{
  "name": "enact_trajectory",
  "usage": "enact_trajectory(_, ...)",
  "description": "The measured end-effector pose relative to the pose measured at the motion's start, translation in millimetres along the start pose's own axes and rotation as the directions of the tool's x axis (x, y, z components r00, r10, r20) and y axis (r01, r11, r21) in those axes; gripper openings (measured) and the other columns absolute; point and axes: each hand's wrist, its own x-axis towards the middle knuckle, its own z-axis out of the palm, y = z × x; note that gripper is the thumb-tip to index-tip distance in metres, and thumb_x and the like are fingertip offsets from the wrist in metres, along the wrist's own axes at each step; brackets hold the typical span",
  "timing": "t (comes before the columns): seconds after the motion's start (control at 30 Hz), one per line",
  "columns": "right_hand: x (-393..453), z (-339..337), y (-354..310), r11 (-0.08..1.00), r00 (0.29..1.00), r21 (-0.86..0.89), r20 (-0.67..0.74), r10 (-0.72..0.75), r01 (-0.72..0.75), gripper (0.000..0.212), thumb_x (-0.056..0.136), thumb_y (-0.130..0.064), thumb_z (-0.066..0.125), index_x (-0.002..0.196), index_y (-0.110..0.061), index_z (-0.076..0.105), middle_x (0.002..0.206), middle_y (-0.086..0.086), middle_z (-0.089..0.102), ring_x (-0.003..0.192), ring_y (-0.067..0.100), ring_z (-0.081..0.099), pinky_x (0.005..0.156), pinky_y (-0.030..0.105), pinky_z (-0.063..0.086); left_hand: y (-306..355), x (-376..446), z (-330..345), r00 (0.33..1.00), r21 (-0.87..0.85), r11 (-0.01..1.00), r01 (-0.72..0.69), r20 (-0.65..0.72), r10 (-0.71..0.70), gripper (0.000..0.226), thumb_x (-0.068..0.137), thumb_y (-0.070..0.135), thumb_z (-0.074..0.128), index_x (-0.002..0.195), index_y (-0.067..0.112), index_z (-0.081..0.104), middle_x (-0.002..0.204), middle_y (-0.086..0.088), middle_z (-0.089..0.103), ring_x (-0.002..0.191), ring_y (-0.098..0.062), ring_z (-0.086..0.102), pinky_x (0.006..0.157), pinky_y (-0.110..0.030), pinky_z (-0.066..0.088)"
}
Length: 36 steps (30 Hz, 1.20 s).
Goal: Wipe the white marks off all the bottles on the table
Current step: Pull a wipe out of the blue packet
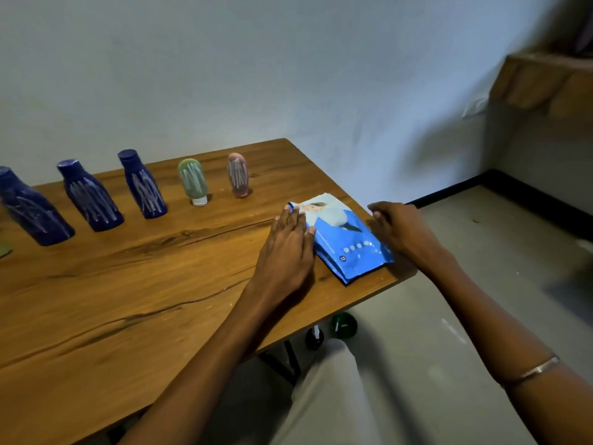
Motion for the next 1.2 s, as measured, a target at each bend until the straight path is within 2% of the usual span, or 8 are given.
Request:
enact_trajectory(0.13, -2.9, 2.0, 18.1, 0.999, 0.999, -0.011, 0.034, 0.042, -0.042, 0.029, 0.105, -0.016, 0.051, 0.126, -0.014, 0.071, 0.118, 0.005, 0.074, 0.092, 0.014, 0.061, 0.064, 0.011, 0.034, 6.9, 10.0, 16.2, 0.999, -0.008, 0.999, -0.036, 0.022, 0.036, 0.057, 0.112, 0.038, 0.022, 0.160, 0.009, 0.023, 0.170, -0.004, 0.017, 0.158, -0.012, 0.001, 0.123, -0.023, -0.004)
enact_trajectory(0.27, -2.7, 6.6, 26.8, 0.999, 0.997, -0.019, 0.063, 0.038, -0.037, 0.028, 0.103, -0.011, 0.055, 0.125, -0.015, 0.071, 0.116, 0.001, 0.074, 0.094, 0.009, 0.061, 0.065, 0.002, 0.030, 7.0, 12.6, 27.6, 0.999, -0.036, 0.998, -0.048, 0.020, 0.048, 0.058, 0.111, 0.040, 0.024, 0.161, 0.012, 0.021, 0.170, -0.001, 0.015, 0.157, -0.009, -0.001, 0.128, -0.028, 0.002)
enact_trajectory(0.5, -0.1, 10.4, 18.0, 0.997, 1.000, 0.074, 0.008, 0.017, -0.018, 0.025, 0.103, -0.021, 0.060, 0.124, -0.015, 0.073, 0.122, 0.000, 0.073, 0.097, 0.002, 0.057, 0.069, 0.007, 0.037, 6.6, 12.5, 31.6, 0.999, -0.081, 0.996, -0.029, 0.033, 0.032, 0.057, 0.110, 0.043, 0.029, 0.162, 0.020, 0.020, 0.170, 0.005, 0.011, 0.156, -0.005, -0.002, 0.125, -0.026, 0.003)
enact_trajectory(0.63, 7.5, 13.7, -5.5, 0.993, 0.999, 0.114, -0.003, -0.044, 0.044, 0.026, 0.101, -0.031, 0.063, 0.120, -0.019, 0.075, 0.122, 0.002, 0.072, 0.097, 0.003, 0.056, 0.070, 0.012, 0.042, 6.5, 13.0, 31.1, 0.999, -0.112, 0.993, -0.023, 0.042, 0.028, 0.054, 0.110, 0.043, 0.031, 0.160, 0.025, 0.027, 0.170, 0.004, 0.011, 0.157, -0.008, -0.002, 0.127, -0.032, 0.009)
enact_trajectory(0.77, 14.7, 20.1, -23.8, 0.998, 0.998, 0.011, 0.012, -0.055, 0.055, 0.023, 0.094, -0.037, 0.072, 0.110, -0.022, 0.076, 0.122, 0.004, 0.066, 0.109, 0.019, 0.063, 0.081, 0.024, 0.048, 6.7, 11.6, 30.7, 0.998, -0.137, 0.991, 0.003, 0.061, 0.006, 0.054, 0.109, 0.045, 0.032, 0.160, 0.027, 0.030, 0.171, 0.004, 0.010, 0.157, -0.009, -0.004, 0.126, -0.039, 0.016)
enact_trajectory(0.87, 17.9, 20.3, -32.5, 0.993, 0.996, -0.080, 0.034, -0.086, 0.089, 0.022, 0.092, -0.038, 0.074, 0.108, -0.023, 0.077, 0.125, 0.005, 0.063, 0.114, 0.021, 0.060, 0.086, 0.029, 0.049, 6.4, 11.1, 30.4, 0.998, -0.150, 0.989, 0.012, 0.069, -0.002, 0.053, 0.109, 0.045, 0.033, 0.159, 0.026, 0.032, 0.171, 0.003, 0.010, 0.157, -0.010, -0.004, 0.124, -0.038, 0.017)
enact_trajectory(1.0, 20.2, 20.2, -38.4, 0.980, 0.993, -0.165, 0.050, -0.107, 0.114, 0.023, 0.090, -0.039, 0.076, 0.108, -0.024, 0.077, 0.127, 0.004, 0.061, 0.115, 0.021, 0.058, 0.086, 0.030, 0.049, 6.5, 11.0, 29.8, 0.997, -0.157, 0.987, 0.023, 0.076, -0.011, 0.052, 0.109, 0.045, 0.035, 0.157, 0.025, 0.036, 0.171, 0.002, 0.011, 0.157, -0.010, -0.003, 0.124, -0.041, 0.018)
enact_trajectory(1.2, 21.8, 22.9, -38.5, 0.985, 0.996, -0.150, 0.035, -0.084, 0.089, 0.025, 0.090, -0.039, 0.076, 0.109, -0.022, 0.077, 0.128, 0.003, 0.062, 0.113, 0.020, 0.059, 0.084, 0.026, 0.046, 6.3, 10.5, 30.1, 0.999, -0.173, 0.985, 0.003, 0.054, 0.007, 0.050, 0.109, 0.042, 0.037, 0.155, 0.024, 0.039, 0.171, 0.000, 0.014, 0.158, -0.011, 0.000, 0.124, -0.037, 0.019)
